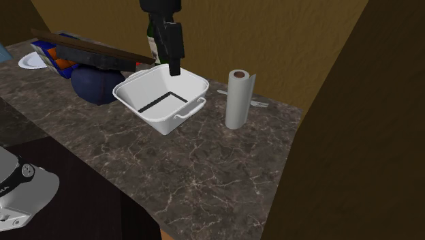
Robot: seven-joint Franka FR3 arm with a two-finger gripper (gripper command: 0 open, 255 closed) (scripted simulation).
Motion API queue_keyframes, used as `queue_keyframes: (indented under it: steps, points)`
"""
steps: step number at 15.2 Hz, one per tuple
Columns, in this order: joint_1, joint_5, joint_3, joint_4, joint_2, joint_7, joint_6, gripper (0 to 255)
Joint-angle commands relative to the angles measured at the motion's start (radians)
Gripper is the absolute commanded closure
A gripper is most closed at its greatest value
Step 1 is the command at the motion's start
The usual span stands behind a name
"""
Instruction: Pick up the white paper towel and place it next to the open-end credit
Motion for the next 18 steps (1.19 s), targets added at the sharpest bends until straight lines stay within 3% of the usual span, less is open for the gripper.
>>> queue_keyframes:
  steps: [1, 9, 16, 18]
  points:
    - [0.000, 0.006, -0.003, 0.059, 0.071, -0.007, 0.018, 0]
    - [-0.008, 0.037, -0.008, 0.389, 0.381, -0.039, 0.023, 0]
    - [-0.021, 0.064, -0.004, 0.789, 0.682, -0.061, -0.057, 0]
    - [-0.021, 0.063, -0.004, 0.762, 0.682, -0.061, -0.029, 0]
